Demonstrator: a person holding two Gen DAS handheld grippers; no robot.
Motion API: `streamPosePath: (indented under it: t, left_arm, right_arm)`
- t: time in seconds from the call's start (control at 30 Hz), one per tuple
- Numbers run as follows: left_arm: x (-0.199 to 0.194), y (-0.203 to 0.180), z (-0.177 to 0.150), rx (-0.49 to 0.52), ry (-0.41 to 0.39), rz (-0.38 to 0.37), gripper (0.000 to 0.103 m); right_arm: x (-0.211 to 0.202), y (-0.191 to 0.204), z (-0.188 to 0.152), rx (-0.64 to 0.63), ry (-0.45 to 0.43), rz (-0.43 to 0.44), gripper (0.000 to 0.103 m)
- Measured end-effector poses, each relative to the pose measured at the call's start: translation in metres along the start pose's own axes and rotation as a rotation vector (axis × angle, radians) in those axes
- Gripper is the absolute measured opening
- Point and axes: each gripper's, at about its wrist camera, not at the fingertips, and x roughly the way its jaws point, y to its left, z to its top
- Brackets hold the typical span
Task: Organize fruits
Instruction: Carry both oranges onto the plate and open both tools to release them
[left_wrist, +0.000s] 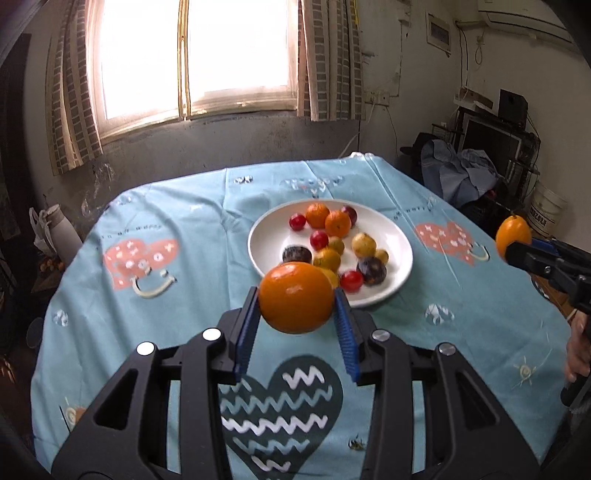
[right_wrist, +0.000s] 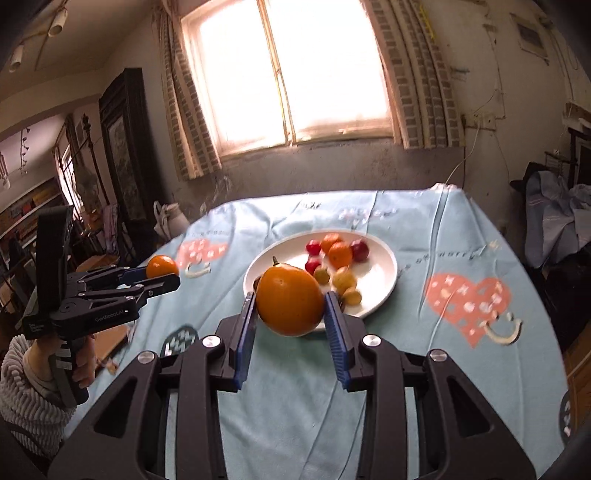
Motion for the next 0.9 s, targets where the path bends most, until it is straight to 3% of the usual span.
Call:
streamPosePath:
  t: [0.13, 0.23, 0.37, 0.6, 0.9]
  left_arm:
    - [0.013, -0.001, 0.058, 0.01, -0.034, 0.03, 0.04]
    - [0.039, -0.002, 0.079, -0.009, -0.02, 0.03, 0.04]
    - [0.096, 0.0, 0.077, -0.063, 0.04, 0.007, 0.04]
    - [0.196, 0.002, 0.045, -0.125, 0.181, -0.039, 0.04]
    - [0.239, 0.006, 0.037, -0.148, 0.213, -0.031, 0.04]
  right_arm:
    - [-0.003, -0.014, 0.047, 0.033, -0.153, -0.077, 0.037]
    - [0.022, -0.016, 0.061, 0.022, -0.186, -0.121, 0.037]
    - [0.083, -0.029, 0.06, 0.048, -0.112, -0.117, 0.037]
    - [0.182, -0.062, 0.026, 0.094, 0.092, -0.147, 0.036]
    - [0.231, -0.087, 0.001, 0.082, 0.206, -0.227, 0.036]
